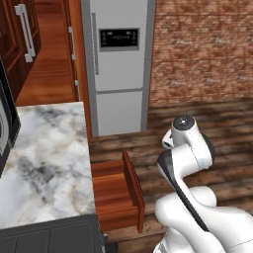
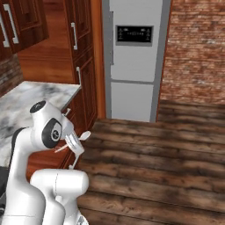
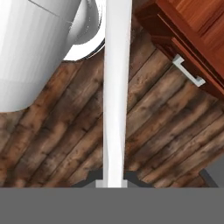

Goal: Organize the utensils by type. Pick up the wooden spoons from the counter and place them in the open cabinet. Then pick up the metallic utensils from the counter and place them in the open drawer.

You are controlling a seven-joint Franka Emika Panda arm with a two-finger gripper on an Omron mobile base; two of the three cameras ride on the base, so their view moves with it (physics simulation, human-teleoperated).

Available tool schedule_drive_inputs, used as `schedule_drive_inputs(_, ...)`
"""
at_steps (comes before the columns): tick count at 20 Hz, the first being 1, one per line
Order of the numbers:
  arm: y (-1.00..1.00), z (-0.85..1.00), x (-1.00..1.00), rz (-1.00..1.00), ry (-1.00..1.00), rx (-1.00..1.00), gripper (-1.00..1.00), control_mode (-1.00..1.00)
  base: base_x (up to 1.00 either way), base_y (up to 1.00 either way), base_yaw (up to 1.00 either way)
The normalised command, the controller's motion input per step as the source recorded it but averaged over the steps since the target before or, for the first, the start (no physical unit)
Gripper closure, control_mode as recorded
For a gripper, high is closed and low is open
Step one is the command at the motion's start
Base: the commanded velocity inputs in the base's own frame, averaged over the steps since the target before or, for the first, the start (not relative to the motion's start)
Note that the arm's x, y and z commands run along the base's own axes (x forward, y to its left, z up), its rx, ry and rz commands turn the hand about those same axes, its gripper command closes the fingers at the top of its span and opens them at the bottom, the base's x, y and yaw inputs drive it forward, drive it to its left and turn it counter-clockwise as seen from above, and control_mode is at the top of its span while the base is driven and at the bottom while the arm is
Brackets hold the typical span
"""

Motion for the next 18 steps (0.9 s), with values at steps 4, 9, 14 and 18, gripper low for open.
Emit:
schedule_drive_inputs(4,0.05,-0.24,0.0,0.11,0.12,-0.12,1.0,-1.0,0.0,0.0,0.0)
schedule_drive_inputs(9,0.0,-0.09,-0.04,0.22,0.15,-0.09,1.0,-1.0,0.0,0.0,0.0)
schedule_drive_inputs(14,0.26,-0.12,-0.35,0.3,0.05,-0.04,1.0,-1.0,0.0,0.0,0.0)
schedule_drive_inputs(18,0.34,-0.19,-0.37,0.28,-0.11,0.06,1.0,-1.0,0.0,0.0,0.0)
